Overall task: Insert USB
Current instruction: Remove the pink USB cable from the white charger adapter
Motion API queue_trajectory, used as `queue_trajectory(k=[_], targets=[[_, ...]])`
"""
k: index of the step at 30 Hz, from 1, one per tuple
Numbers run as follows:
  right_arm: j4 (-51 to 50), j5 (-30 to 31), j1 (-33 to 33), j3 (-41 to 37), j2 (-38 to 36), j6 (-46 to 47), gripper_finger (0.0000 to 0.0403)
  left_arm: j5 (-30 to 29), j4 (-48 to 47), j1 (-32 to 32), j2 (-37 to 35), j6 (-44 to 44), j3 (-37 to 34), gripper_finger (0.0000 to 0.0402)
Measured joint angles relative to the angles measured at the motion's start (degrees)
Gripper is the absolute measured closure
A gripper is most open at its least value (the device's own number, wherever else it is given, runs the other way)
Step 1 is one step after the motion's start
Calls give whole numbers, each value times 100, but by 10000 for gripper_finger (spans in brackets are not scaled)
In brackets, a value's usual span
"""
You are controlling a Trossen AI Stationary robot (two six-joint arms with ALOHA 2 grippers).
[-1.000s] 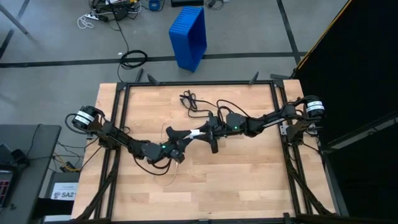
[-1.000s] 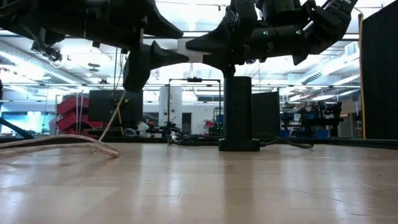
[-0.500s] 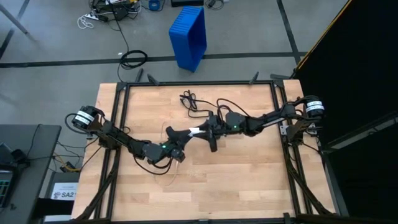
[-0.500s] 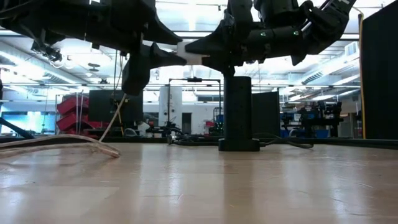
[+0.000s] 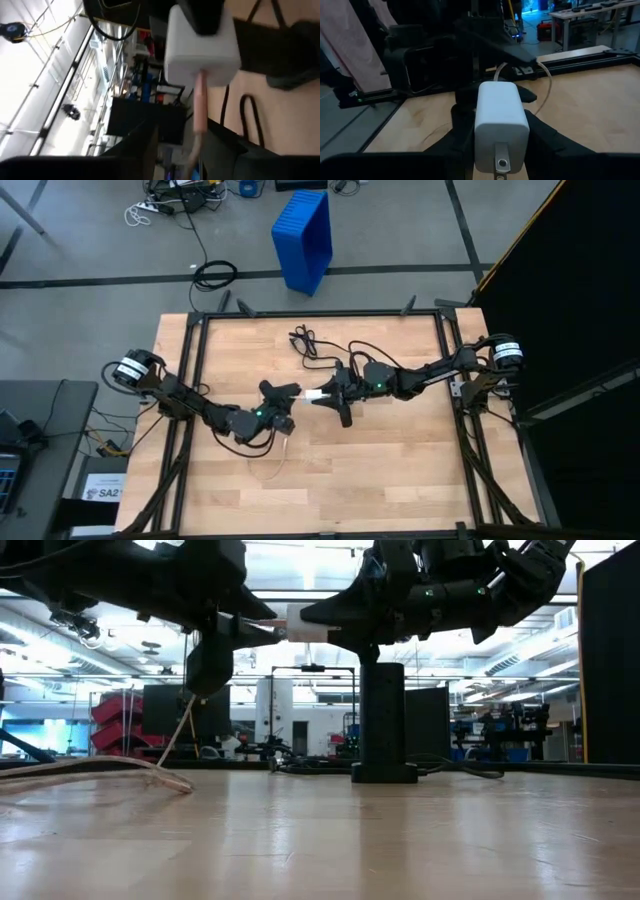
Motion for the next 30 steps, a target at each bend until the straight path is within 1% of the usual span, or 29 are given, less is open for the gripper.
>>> queue_trajectory(k=[5,8,14,19,24,26,30], targets=[[18,31,0,1,2,35,312,409,-7,-9,-26,-155,-2,317],[19,69,0,2,4,45,312,514,-12,-9,-28,-179,-2,323],[17,93,0,2,4,49,312,566,-41,-9,-28,-180,-2,340],[13,111,0,2,4,69,312,584,-79,-36,-23,-164,-2,389],[14,32,0,7,-11,112,312,641,-201,-114,-228,-220,-65,397],[-207,27,-1,2,-125,95,312,660,-204,-126,-418,-323,-240,398],[-1194,319,36,-17,-611,-2,312,595,-101,-133,-1010,-632,-721,399]])
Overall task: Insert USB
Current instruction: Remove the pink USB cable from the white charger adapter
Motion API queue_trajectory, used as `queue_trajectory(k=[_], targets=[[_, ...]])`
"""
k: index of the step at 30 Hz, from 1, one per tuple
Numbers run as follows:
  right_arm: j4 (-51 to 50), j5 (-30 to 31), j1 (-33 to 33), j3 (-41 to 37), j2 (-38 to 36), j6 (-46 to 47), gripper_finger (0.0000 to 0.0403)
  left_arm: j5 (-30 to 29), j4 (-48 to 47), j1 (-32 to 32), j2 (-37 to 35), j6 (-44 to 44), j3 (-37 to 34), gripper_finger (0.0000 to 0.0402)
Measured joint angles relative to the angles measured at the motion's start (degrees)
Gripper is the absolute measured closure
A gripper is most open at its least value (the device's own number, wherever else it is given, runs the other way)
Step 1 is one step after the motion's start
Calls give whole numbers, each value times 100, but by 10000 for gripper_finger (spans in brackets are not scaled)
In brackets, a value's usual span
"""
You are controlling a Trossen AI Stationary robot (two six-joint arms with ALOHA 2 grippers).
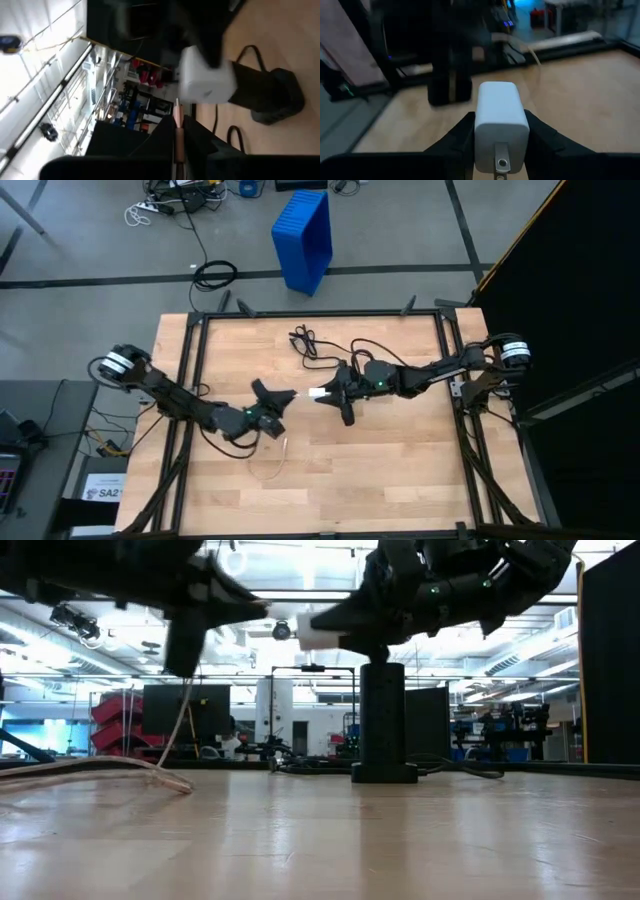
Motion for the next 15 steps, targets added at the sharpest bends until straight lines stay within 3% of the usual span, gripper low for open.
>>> queue_trajectory(k=[8,15], targets=[[-1074,1079,475,-7,-636,-419,312,190,-283,379,-760,-1448,-704,400],[-1422,2810,1195,-3,-1266,-1003,312,2227,-2005,1424,-1192,-3833,-730,401]])
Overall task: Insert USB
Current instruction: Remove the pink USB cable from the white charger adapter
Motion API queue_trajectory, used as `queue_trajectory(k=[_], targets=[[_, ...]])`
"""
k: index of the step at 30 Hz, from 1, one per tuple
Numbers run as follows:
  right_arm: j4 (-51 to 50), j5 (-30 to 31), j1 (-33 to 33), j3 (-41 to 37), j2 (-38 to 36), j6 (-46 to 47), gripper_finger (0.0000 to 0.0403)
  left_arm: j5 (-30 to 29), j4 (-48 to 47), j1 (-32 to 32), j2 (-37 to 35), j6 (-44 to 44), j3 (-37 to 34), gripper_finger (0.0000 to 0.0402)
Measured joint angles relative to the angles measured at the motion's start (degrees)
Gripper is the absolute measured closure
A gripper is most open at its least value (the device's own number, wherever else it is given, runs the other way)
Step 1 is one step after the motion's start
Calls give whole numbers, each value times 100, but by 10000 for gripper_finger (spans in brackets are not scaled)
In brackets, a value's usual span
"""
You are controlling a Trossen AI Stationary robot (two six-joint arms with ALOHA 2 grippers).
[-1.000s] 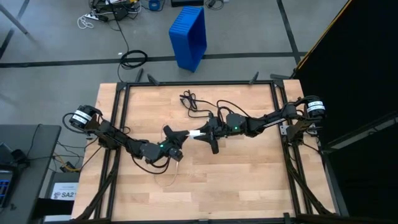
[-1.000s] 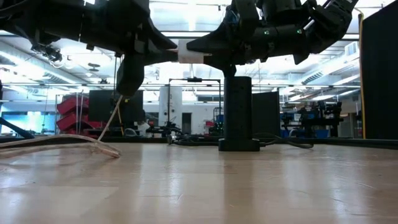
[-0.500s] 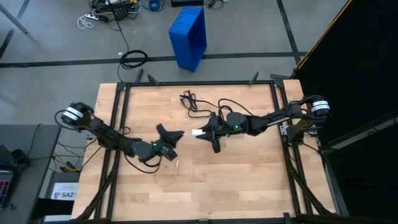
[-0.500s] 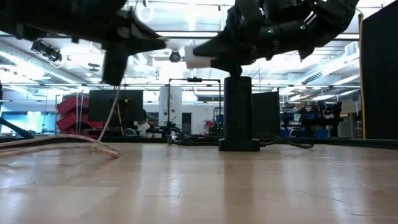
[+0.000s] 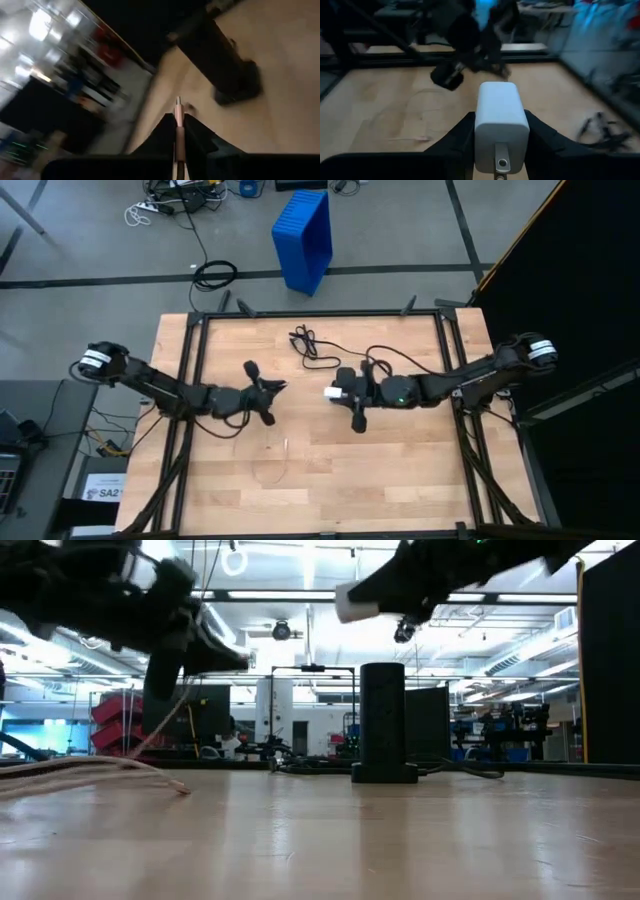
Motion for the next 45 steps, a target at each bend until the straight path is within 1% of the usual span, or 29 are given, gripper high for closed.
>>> queue_trajectory(k=[3,6,8,10,16,19,21,24,27,30,34,37,43,45], targets=[[-124,1125,289,-47,-300,-224,312,662,-669,456,-43,-899,70,401],[-135,2177,447,-265,-505,-352,312,1019,-970,818,-32,-1541,72,401],[-146,2651,401,-487,-618,-353,312,1297,-1092,1006,-20,-1836,77,401],[-133,2834,246,-693,-708,-268,312,1516,-1258,1155,7,-2059,79,402],[-126,2829,-581,-1583,-1009,360,312,1724,-1581,1521,319,-2471,82,401],[-3,2659,-1094,-2104,-1246,829,312,1991,-1543,1679,575,-2480,82,401],[278,2417,-1453,-2503,-1382,1082,312,2100,-1430,1757,765,-2482,79,401],[865,1889,-2023,-3073,-1393,1361,312,2276,-1189,1883,984,-2482,82,401],[1371,1365,-2549,-3550,-1293,1551,312,2605,-919,2003,1177,-2482,81,401],[1798,952,-2905,-3869,-1150,1602,312,2687,-736,2082,1307,-2484,77,401],[1880,567,-3262,-4039,-913,1812,312,2683,-566,2168,1362,-2482,79,401],[1882,367,-3398,-4063,-677,1882,312,2697,-474,2220,1380,-2482,81,401],[1999,333,-3468,-4057,-183,2016,310,2770,-308,2292,1413,-2482,81,401],[2067,313,-3468,-4054,-73,2018,288,2779,-251,2318,1411,-2482,81,401]])
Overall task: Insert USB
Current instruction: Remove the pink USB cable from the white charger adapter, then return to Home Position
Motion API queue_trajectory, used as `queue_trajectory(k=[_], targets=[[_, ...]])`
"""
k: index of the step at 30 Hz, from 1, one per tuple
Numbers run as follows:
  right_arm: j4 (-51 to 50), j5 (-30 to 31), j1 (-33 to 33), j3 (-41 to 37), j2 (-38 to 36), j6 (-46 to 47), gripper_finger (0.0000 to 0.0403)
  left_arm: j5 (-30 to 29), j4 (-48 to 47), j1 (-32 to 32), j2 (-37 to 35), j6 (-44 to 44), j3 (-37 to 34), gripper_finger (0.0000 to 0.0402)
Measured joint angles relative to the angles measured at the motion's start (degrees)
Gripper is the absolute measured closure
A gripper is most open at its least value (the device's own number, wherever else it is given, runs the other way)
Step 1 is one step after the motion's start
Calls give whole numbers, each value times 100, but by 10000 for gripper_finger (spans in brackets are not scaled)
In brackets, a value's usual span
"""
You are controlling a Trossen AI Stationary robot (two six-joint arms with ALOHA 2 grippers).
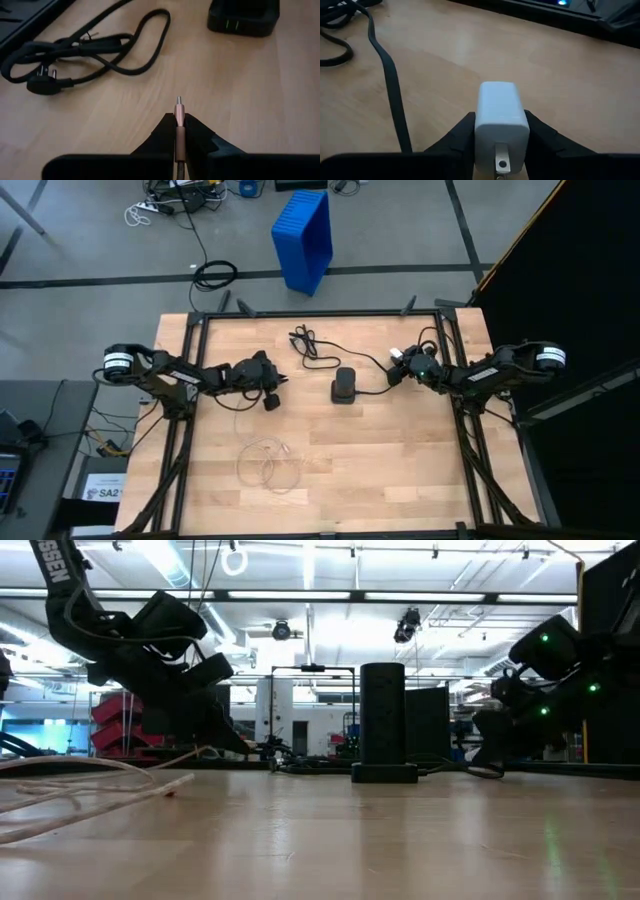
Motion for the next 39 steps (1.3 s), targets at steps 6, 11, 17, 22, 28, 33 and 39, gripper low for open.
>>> queue_trajectory(k=[6,11,17,22,28,33,39], targets=[[324,-283,0,-9,-39,-22,201,0,-71,37,0,-119,2,401],[513,-435,0,-7,-418,-253,167,0,-103,37,0,-129,0,400],[521,-437,2,-7,-968,-428,153,0,-73,33,2,-146,0,355],[540,-597,9,-8,-1375,-503,149,0,-58,28,0,-149,0,278],[1073,-1675,42,-7,-1638,-681,162,-84,146,26,-9,-215,0,209],[1593,-2222,311,-7,-1956,-1071,201,-85,164,-5,-736,-395,0,227],[1292,-2231,530,-7,-3357,-1579,277,-84,-972,-196,-2951,-392,0,351]])
